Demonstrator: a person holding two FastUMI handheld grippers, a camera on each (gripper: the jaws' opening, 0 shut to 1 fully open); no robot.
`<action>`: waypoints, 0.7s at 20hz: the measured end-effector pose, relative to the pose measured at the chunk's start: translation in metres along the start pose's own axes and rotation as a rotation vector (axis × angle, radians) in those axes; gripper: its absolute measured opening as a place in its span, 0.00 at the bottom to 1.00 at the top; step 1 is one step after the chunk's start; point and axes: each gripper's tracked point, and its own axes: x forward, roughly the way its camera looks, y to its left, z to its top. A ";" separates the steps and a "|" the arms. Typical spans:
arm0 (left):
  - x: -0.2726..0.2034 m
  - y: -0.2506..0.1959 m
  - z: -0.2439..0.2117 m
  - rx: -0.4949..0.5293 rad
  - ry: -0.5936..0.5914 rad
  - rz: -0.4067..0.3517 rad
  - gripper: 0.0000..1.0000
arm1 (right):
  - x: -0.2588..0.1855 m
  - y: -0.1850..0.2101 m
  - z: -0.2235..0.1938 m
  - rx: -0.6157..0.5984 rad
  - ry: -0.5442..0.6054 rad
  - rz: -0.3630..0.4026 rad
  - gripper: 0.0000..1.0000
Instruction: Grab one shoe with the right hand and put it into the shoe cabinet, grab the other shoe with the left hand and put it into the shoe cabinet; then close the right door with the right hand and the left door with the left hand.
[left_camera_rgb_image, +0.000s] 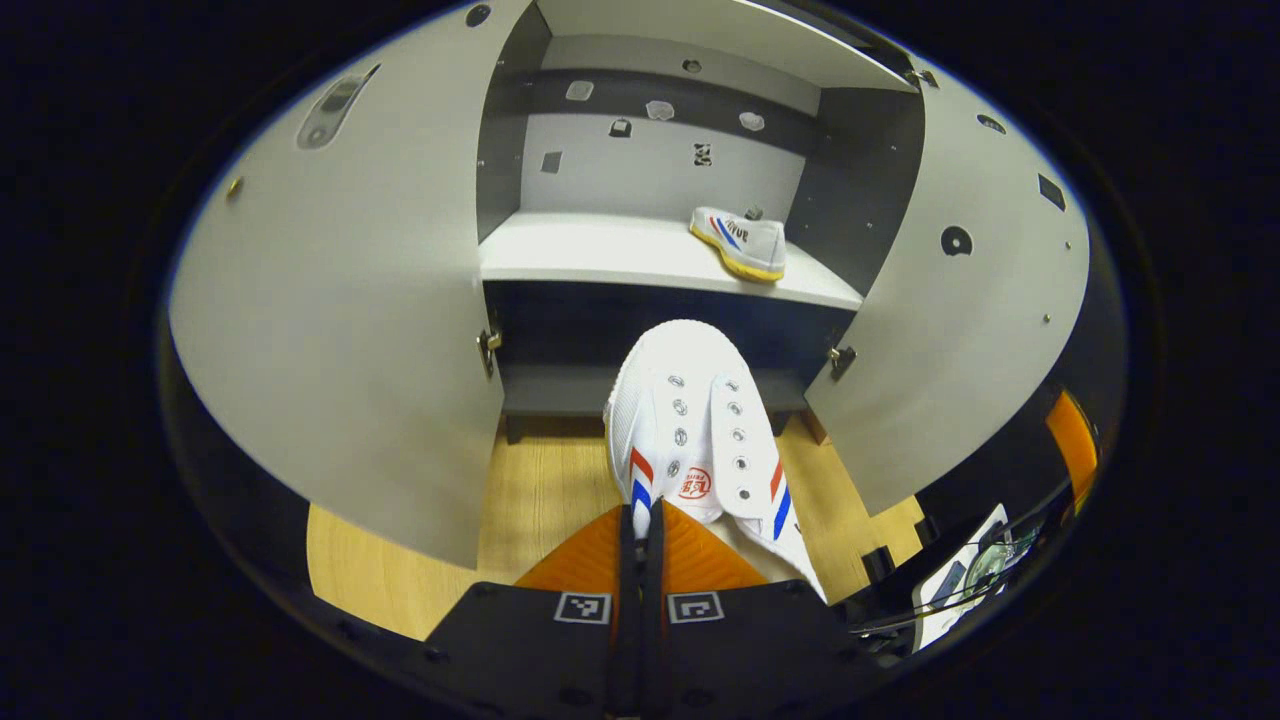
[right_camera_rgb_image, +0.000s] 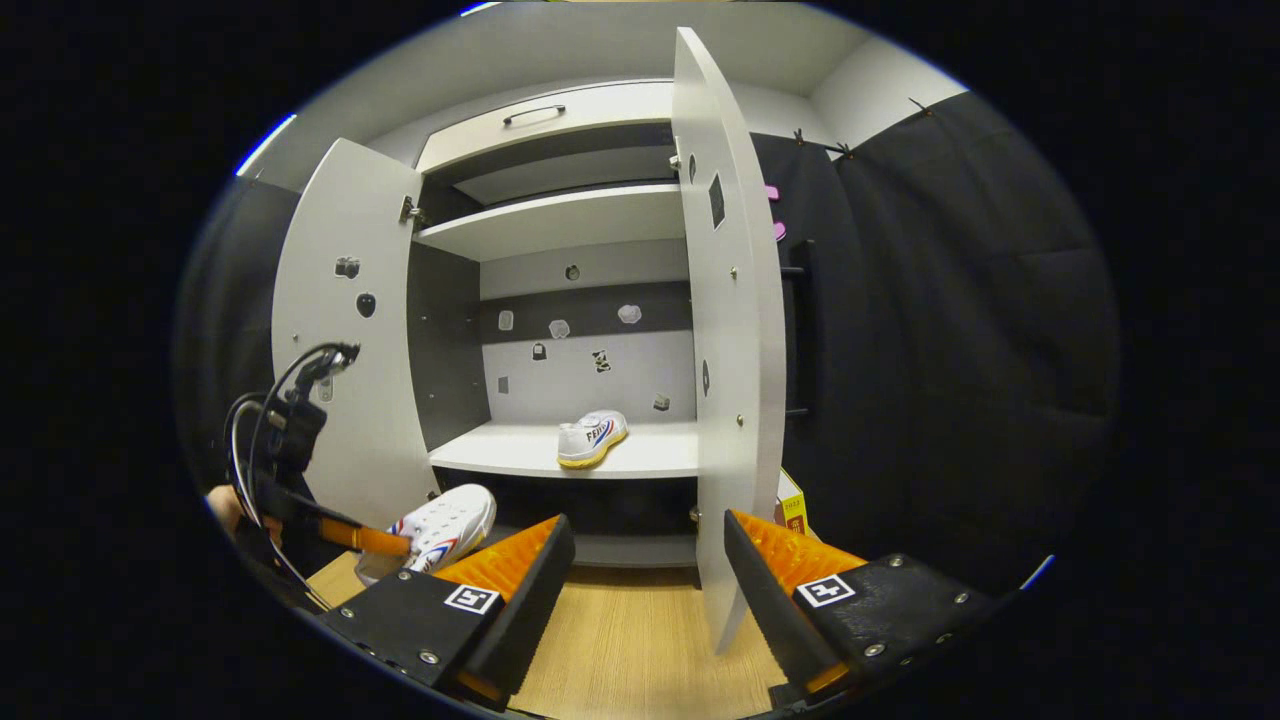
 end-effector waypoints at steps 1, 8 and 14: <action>-0.001 0.002 0.025 0.008 -0.022 0.009 0.06 | 0.000 0.003 -0.001 -0.004 -0.001 0.012 0.93; 0.021 -0.015 0.140 -0.014 -0.098 -0.020 0.06 | 0.001 0.012 0.000 -0.004 -0.017 0.031 0.93; 0.117 -0.011 0.205 -0.048 -0.039 -0.001 0.06 | 0.008 0.006 0.001 0.022 -0.019 -0.013 0.93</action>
